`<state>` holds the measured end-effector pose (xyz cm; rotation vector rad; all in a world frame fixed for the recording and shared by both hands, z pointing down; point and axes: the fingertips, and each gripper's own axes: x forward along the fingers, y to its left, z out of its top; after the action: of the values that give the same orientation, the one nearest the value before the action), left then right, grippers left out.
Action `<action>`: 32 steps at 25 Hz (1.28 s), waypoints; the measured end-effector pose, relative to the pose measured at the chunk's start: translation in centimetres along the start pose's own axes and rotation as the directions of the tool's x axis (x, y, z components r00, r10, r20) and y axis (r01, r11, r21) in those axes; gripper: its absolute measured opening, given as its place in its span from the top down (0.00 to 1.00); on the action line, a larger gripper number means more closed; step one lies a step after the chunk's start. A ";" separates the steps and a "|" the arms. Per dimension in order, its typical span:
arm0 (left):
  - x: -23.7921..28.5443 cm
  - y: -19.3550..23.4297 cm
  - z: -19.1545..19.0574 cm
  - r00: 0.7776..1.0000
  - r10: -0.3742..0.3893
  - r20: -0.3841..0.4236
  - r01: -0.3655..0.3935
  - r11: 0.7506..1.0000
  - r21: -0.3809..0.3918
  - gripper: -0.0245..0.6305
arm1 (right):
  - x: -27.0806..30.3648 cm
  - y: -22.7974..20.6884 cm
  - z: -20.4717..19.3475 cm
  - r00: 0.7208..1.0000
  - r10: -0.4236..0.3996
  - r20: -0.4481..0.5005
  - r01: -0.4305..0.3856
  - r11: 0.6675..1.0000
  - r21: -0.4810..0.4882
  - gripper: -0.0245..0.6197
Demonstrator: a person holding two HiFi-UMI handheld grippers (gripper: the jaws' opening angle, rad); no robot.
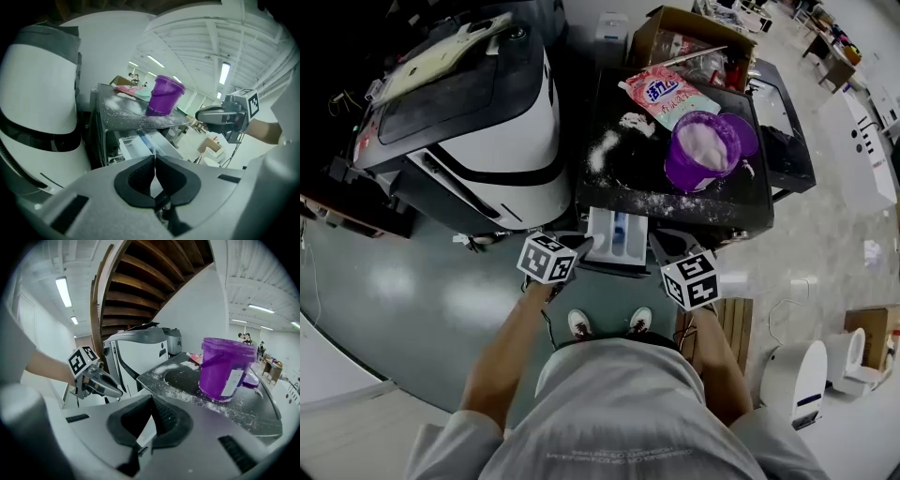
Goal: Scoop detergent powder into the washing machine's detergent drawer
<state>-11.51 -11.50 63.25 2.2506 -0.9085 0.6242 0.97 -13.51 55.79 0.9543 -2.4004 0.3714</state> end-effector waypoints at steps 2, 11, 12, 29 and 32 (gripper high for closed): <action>0.1 -0.2 0.0 1.000 0.005 -0.011 -0.004 0.999 0.046 0.94 | -0.2 -0.1 -0.4 1.000 -0.008 -0.008 0.008 1.000 0.005 0.95; 1.2 -0.9 -0.5 0.996 0.032 -0.079 -0.008 0.958 0.287 0.94 | -0.8 -0.5 -1.7 0.999 -0.036 -0.023 0.037 0.999 0.027 0.95; 1.3 -1.0 -0.6 0.995 0.038 -0.090 -0.008 0.950 0.312 0.94 | -0.9 -0.5 -1.9 0.999 -0.039 -0.024 0.039 0.999 0.031 0.95; 1.8 -1.8 -1.5 0.978 0.136 -0.159 -0.025 0.830 0.558 0.94 | -1.7 -1.1 -3.4 0.998 -0.055 -0.036 0.056 0.997 0.048 0.95; 1.9 -2.0 -1.7 0.974 0.161 -0.161 -0.031 0.793 0.609 0.94 | -1.8 -1.2 -3.8 0.998 -0.056 -0.041 0.058 0.997 0.047 0.95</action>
<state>-9.16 -10.02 64.90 2.6262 -0.7949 1.3300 4.28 -11.70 57.93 1.0253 -2.3322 0.4252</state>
